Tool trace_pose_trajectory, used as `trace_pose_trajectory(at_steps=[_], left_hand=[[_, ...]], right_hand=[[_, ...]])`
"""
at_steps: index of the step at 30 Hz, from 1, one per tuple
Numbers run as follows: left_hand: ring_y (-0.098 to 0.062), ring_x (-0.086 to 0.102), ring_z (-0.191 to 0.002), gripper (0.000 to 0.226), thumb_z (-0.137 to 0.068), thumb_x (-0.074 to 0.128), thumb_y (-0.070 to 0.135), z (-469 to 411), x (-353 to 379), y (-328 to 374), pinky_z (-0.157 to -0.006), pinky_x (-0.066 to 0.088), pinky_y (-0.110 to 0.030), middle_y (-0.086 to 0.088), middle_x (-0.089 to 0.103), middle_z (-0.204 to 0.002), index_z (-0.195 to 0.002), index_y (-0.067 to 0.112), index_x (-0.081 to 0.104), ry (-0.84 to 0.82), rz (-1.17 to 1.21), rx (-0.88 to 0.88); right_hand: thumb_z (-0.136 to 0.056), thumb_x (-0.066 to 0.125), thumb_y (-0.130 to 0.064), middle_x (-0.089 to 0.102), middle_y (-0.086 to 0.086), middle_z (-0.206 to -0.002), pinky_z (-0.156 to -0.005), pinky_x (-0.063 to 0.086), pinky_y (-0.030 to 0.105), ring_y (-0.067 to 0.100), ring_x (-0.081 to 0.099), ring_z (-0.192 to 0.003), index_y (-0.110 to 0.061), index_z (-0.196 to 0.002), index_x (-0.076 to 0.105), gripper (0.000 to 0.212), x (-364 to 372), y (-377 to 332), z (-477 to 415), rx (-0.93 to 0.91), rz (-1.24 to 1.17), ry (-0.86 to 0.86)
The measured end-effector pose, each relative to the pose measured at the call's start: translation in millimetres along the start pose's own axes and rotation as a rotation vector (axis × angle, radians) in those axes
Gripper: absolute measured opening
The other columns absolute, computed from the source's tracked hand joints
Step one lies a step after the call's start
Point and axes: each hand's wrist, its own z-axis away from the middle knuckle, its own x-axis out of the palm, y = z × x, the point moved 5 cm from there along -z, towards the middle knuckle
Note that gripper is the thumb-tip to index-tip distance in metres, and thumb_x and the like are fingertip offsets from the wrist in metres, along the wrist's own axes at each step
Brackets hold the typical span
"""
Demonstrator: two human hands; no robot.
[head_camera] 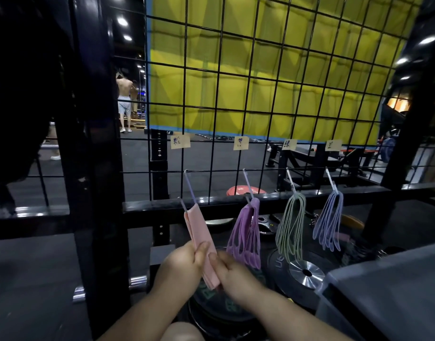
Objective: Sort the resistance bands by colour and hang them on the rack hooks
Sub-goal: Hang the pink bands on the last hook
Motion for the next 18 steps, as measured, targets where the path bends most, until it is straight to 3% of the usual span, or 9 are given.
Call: trace_pose_trajectory(at_steps=[5, 10, 13, 15, 18], left_hand=[[-0.01, 0.064, -0.08, 0.027, -0.096, 0.042, 0.049, 3.1, 1.2, -5.2, -0.079, 0.052, -0.032, 0.005, 0.068, -0.082, -0.078, 0.035, 0.057, 0.003, 0.017, 0.007], [-0.015, 0.063, -0.08, 0.038, -0.096, 0.039, 0.053, 10.3, 11.9, -7.9, -0.074, 0.05, -0.029, 0.002, 0.066, -0.08, -0.07, 0.03, 0.054, -0.043, -0.116, 0.003], [-0.016, 0.063, -0.079, 0.036, -0.097, 0.037, 0.051, 10.7, 14.5, -10.8, -0.076, 0.051, -0.032, 0.001, 0.066, -0.078, -0.07, 0.032, 0.051, -0.043, -0.127, 0.015], [-0.016, 0.063, -0.079, 0.033, -0.097, 0.038, 0.05, 11.3, 15.4, -12.0, -0.076, 0.051, -0.032, 0.0, 0.066, -0.079, -0.075, 0.032, 0.053, -0.03, -0.131, 0.025], [-0.017, 0.062, -0.079, 0.036, -0.098, 0.039, 0.048, 13.1, 16.1, -13.7, -0.073, 0.049, -0.028, 0.0, 0.067, -0.081, -0.088, 0.023, 0.062, 0.025, -0.132, 0.04]], right_hand=[[-0.102, 0.032, -0.049, 0.055, -0.012, -0.084, -0.075, 0.042, 0.023, 0.004, 0.053, -0.079, -0.03, -0.092, 0.052, 0.029, 0.7, -1.3, 0.6, -0.015, 0.056, -0.005], [-0.102, 0.032, -0.049, 0.058, -0.007, -0.079, -0.07, 0.043, 0.024, 0.008, 0.054, -0.071, -0.022, -0.104, 0.056, 0.037, 1.1, -1.0, 2.4, -0.035, 0.026, -0.045], [-0.101, 0.031, -0.051, 0.055, -0.008, -0.063, -0.069, 0.042, 0.025, 0.004, 0.052, -0.061, -0.024, -0.086, 0.053, 0.038, 3.0, 8.3, 5.3, -0.036, 0.082, -0.06], [-0.102, 0.032, -0.046, 0.053, -0.008, -0.057, -0.068, 0.042, 0.024, 0.002, 0.05, -0.055, -0.027, -0.076, 0.047, 0.036, 3.1, 12.0, 7.2, -0.04, 0.093, -0.058], [-0.103, 0.035, -0.043, 0.053, -0.008, -0.064, -0.073, 0.042, 0.026, 0.004, 0.051, -0.062, -0.031, -0.073, 0.045, 0.033, 3.4, 14.4, 6.4, -0.04, 0.097, -0.058]])
